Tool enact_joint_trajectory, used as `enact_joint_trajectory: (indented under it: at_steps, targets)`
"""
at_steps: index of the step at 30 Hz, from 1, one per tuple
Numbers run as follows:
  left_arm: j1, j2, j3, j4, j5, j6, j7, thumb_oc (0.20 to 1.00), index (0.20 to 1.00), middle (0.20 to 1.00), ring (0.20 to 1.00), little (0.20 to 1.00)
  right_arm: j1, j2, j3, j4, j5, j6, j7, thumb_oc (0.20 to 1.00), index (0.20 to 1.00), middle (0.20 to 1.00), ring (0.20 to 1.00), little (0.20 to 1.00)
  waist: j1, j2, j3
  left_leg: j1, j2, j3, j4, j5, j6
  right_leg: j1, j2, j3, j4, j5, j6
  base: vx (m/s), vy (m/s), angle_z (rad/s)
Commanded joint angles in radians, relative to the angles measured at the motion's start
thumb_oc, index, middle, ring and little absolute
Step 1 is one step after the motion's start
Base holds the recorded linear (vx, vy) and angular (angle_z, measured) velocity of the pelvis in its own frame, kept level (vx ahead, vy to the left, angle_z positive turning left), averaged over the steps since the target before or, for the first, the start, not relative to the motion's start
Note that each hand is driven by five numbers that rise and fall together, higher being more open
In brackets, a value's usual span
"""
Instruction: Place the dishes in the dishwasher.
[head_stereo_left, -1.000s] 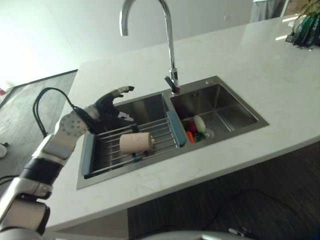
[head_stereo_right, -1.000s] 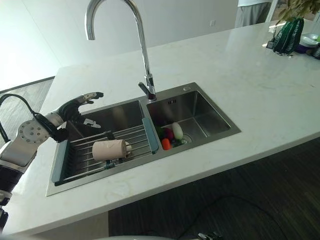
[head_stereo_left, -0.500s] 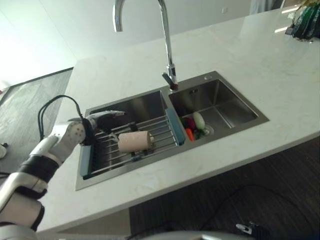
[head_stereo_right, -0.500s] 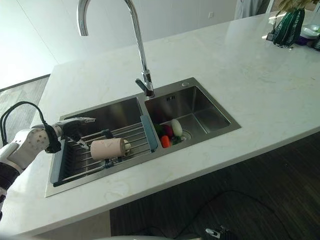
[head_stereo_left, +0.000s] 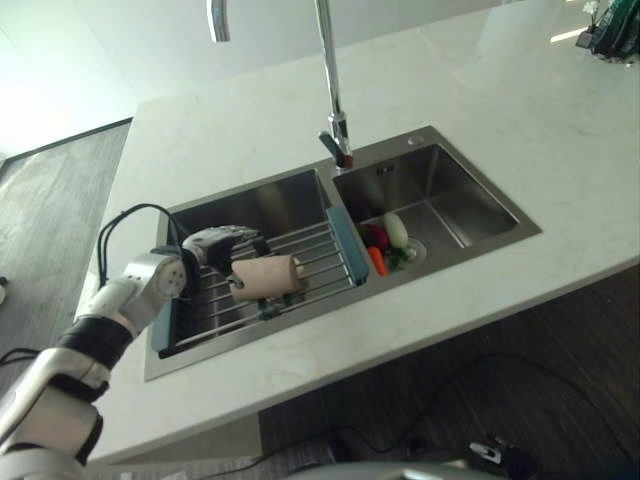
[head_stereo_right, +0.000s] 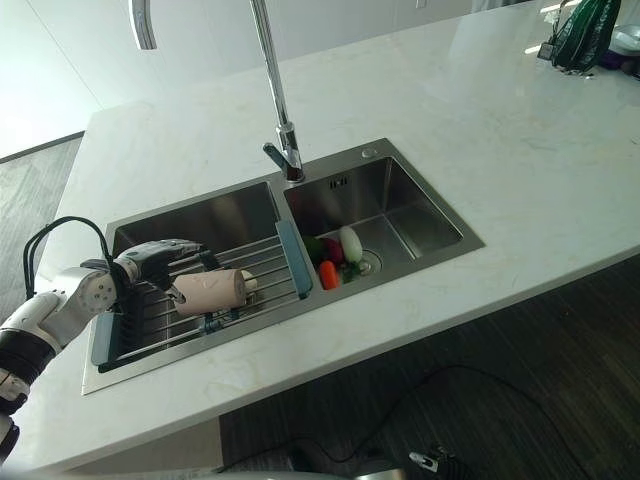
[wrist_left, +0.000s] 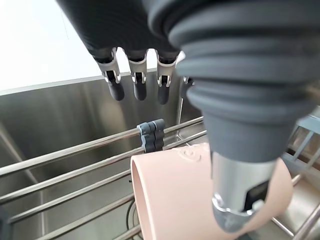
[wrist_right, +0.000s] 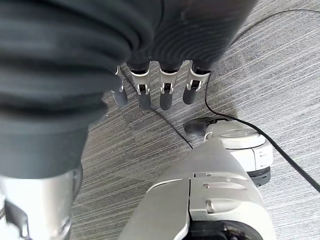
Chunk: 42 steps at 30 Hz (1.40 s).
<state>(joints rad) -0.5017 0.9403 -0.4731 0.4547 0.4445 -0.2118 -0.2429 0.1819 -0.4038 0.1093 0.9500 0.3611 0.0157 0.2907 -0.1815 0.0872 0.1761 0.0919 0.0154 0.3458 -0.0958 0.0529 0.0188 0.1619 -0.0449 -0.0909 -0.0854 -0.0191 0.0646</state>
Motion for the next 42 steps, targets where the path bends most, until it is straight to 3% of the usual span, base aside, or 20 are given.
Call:
enact_joint_trajectory:
  at_steps: [1, 18, 25, 42]
  targets:
    - [-0.091, -0.016, 0.02, 0.099, 0.003, -0.01, 0.046, 1.0, 1.0, 1.0, 1.0, 1.0, -0.014, -0.007, 0.011, -0.034, 0.045, -0.008, -0.013, 1.0, 1.0, 1.0, 1.0, 1.0, -0.008, -0.005, 0.006, 0.058, -0.007, -0.002, 0.009, -0.071, -0.03, -0.101, -0.062, -0.076, 0.043, 0.075, 0.104, 0.0, 0.027, -0.06]
    - [-0.13, -0.021, -0.043, 0.126, 0.053, -0.016, -0.055, 1.0, 1.0, 1.0, 1.0, 1.0, -0.035, -0.025, -0.006, -0.058, 0.078, -0.011, -0.009, 1.0, 1.0, 1.0, 1.0, 1.0, -0.011, -0.013, 0.043, 0.022, -0.009, -0.003, 0.025, -0.059, -0.025, -0.149, -0.066, -0.058, 0.07, 0.082, 0.109, -0.01, 0.004, -0.04]
    - [-0.119, -0.051, -0.05, 0.135, 0.05, 0.029, -0.095, 1.0, 1.0, 1.0, 1.0, 1.0, -0.037, -0.022, -0.002, -0.09, 0.091, 0.007, -0.02, 1.0, 1.0, 1.0, 1.0, 1.0, -0.011, -0.02, 0.052, 0.021, -0.008, 0.001, 0.031, -0.06, -0.023, -0.148, -0.067, -0.057, 0.073, 0.084, 0.108, -0.01, -0.002, 0.0]
    - [-0.069, -0.108, -0.027, 0.195, 0.039, 0.058, -0.141, 1.0, 1.0, 1.0, 1.0, 1.0, -0.036, -0.007, 0.005, -0.096, 0.104, -0.006, -0.03, 1.0, 1.0, 1.0, 1.0, 1.0, -0.008, -0.018, 0.056, 0.02, -0.008, -0.003, 0.041, -0.06, -0.025, -0.145, -0.073, -0.068, 0.081, 0.081, 0.107, 0.0, -0.001, 0.0]
